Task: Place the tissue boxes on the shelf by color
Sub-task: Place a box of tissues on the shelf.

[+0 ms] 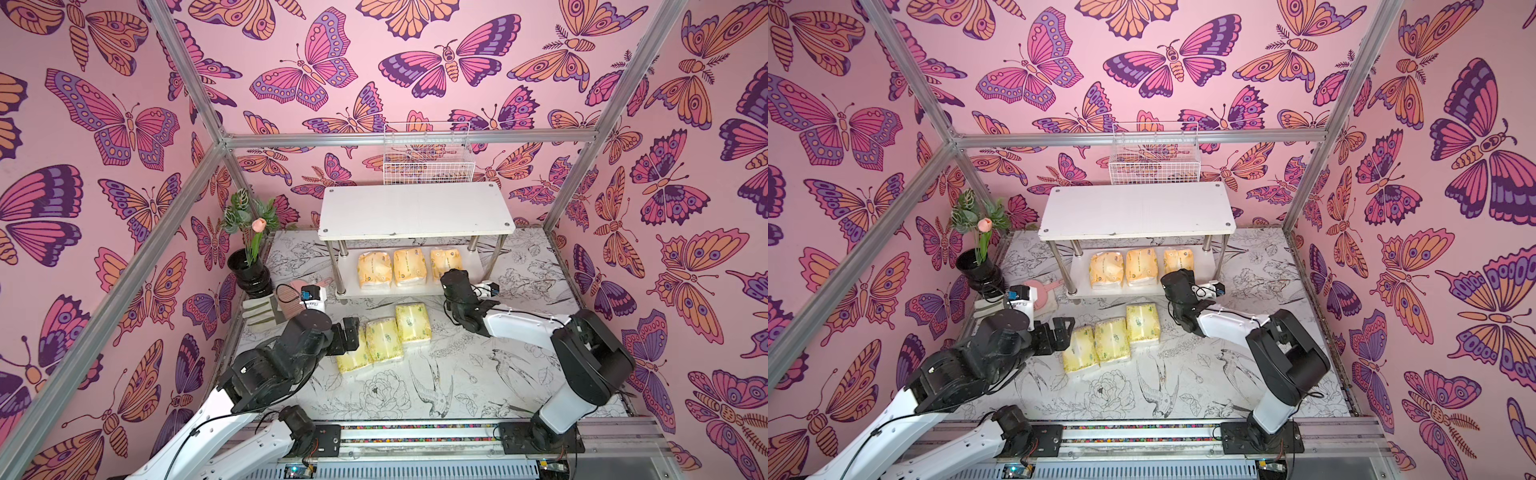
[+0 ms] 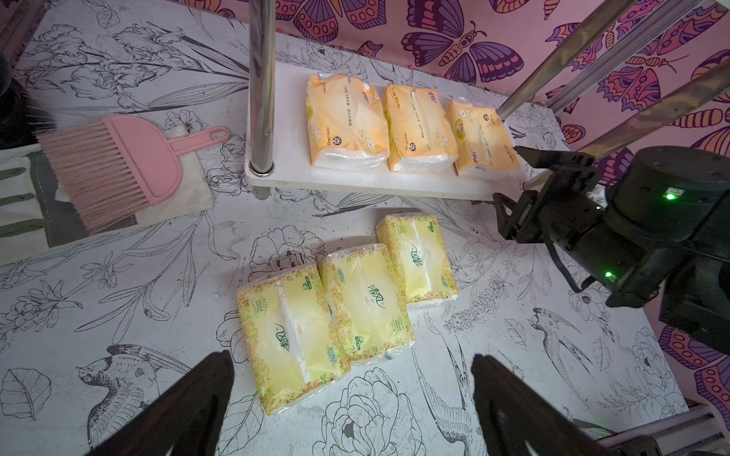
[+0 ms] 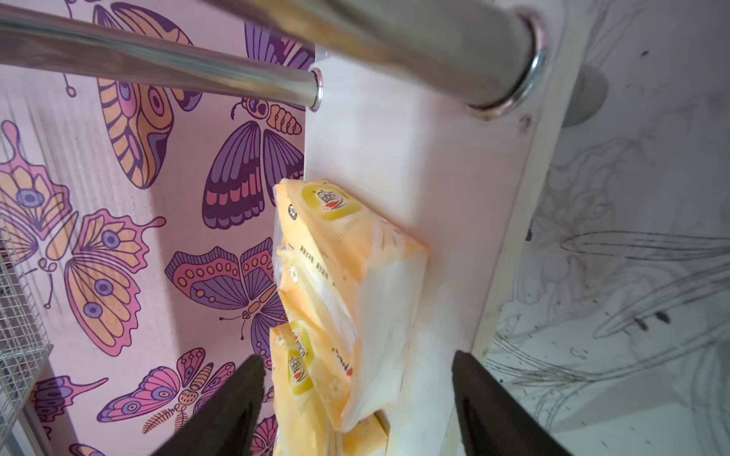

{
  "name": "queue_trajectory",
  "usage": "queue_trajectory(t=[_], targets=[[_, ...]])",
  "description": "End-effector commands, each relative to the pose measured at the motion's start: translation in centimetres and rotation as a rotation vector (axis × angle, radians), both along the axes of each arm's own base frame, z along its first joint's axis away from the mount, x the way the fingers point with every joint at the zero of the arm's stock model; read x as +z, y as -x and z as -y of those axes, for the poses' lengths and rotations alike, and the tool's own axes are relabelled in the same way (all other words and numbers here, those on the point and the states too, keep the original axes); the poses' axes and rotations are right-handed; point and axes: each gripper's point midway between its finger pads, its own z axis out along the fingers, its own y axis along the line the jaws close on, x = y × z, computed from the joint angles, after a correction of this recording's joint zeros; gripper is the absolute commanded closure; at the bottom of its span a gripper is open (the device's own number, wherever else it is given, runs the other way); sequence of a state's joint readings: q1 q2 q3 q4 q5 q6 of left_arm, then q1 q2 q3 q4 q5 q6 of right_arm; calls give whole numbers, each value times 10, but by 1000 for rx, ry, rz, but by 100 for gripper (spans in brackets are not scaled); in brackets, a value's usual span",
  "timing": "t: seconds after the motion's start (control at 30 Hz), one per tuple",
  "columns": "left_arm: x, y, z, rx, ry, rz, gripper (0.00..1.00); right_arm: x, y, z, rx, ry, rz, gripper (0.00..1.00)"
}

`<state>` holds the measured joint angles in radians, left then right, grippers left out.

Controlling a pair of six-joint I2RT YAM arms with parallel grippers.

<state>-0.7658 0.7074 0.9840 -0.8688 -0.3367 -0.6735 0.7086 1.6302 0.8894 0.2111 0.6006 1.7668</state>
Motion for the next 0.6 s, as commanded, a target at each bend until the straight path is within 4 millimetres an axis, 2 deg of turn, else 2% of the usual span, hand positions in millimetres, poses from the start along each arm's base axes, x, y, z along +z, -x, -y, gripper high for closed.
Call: queue_trajectory(t=[0.0, 0.17, 0.3, 0.37, 0.57], targets=[[2, 4, -3, -10, -7, 1, 0, 14, 15, 6, 88, 81, -24, 22], [5, 7, -4, -28, -3, 15, 0, 19, 37, 10, 220, 168, -53, 21], [-2, 12, 1, -66, -7, -16, 0, 9, 60, 9, 384, 286, -131, 19], [-11, 14, 6, -93, -8, -50, 0, -2, 75, 11, 467, 335, -177, 19], [-54, 22, 26, -160, -5, -195, 0, -40, 120, 21, 677, 430, -256, 19]])
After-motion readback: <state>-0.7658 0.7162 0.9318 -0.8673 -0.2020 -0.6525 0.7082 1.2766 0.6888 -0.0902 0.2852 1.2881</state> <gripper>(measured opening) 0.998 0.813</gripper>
